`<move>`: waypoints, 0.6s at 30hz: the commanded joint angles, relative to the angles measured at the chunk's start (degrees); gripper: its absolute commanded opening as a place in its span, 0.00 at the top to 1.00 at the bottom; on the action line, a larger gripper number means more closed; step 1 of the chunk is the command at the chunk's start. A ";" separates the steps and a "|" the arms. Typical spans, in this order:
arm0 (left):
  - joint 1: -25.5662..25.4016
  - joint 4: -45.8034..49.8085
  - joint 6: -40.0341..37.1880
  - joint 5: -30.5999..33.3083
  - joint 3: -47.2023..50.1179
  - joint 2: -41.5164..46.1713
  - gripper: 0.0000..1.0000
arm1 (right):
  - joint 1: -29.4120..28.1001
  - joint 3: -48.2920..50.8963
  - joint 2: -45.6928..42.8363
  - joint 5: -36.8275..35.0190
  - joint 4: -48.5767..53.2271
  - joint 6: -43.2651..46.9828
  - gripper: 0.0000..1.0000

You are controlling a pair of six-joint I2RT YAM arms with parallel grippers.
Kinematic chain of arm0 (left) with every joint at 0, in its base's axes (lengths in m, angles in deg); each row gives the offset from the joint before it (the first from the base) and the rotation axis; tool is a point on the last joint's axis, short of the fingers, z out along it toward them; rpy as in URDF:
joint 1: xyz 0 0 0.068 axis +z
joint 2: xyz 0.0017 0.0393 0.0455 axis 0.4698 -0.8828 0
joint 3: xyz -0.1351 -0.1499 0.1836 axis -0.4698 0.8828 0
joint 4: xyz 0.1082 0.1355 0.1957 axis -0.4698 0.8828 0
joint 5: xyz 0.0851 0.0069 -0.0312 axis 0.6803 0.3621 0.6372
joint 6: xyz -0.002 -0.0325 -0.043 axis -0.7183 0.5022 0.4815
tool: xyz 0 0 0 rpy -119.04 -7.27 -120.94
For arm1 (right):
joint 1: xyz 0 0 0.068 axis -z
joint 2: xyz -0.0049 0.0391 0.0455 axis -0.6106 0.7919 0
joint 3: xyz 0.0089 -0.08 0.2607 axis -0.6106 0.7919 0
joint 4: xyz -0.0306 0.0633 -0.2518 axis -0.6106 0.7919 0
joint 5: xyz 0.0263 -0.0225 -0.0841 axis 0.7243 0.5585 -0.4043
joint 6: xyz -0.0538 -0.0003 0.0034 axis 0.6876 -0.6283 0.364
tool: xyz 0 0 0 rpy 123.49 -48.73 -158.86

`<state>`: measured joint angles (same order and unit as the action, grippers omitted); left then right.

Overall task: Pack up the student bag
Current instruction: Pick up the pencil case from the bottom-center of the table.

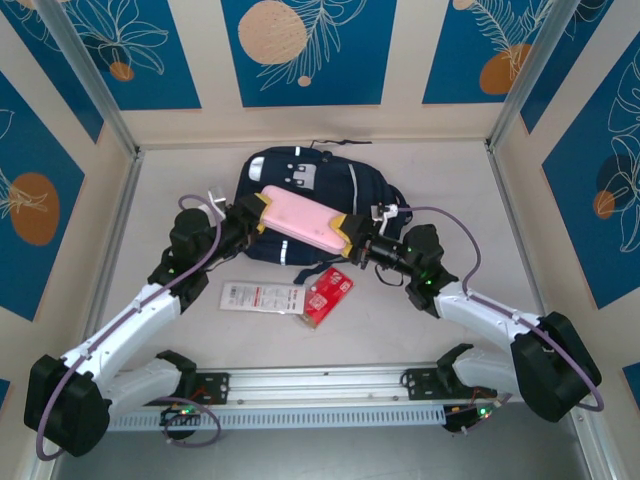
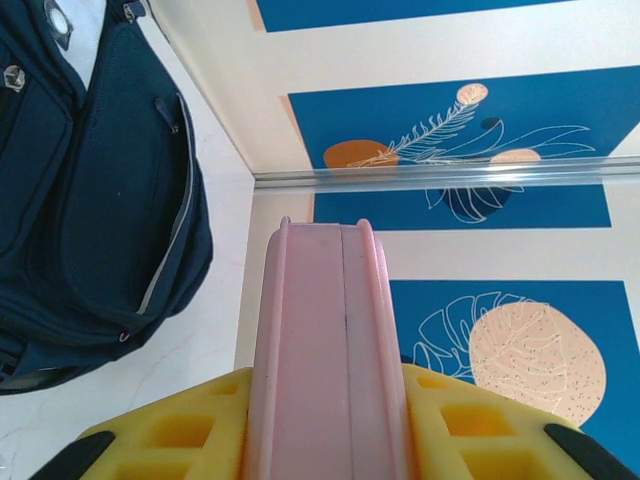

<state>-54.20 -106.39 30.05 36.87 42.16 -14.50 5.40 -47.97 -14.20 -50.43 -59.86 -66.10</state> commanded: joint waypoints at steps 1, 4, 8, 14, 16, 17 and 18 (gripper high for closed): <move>-0.60 -0.45 -1.39 0.07 0.16 0.09 0.82 | -0.81 -0.84 0.90 -1.59 -5.72 -0.48 0.50; -0.96 -0.46 -1.63 -0.12 0.24 -0.27 0.82 | -1.08 -1.31 1.74 -1.49 -6.22 -0.49 0.51; -1.56 0.92 -3.47 -0.13 -0.09 -0.62 0.80 | -0.95 -0.69 1.66 -2.51 -6.25 -0.48 0.68; -1.67 5.28 -6.66 0.21 -0.79 -0.15 0.46 | 1.71 1.76 -2.37 -3.37 -2.21 0.66 0.76; -1.58 7.69 -8.50 0.85 -1.61 -0.04 0.38 | 3.10 3.13 -5.68 -4.53 1.28 1.85 0.75; -1.58 9.68 -10.16 1.67 -2.27 0.02 0.34 | 4.12 3.69 -8.06 -5.21 3.92 2.88 0.74; -1.59 12.03 -11.80 2.52 -3.26 0.12 0.30 | 5.05 4.21 -10.15 -5.69 6.71 3.78 0.73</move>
<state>-55.38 -100.32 23.84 37.68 41.99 -14.76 8.62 -44.77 -19.21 -53.03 -57.22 -65.73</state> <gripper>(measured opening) 0.676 0.329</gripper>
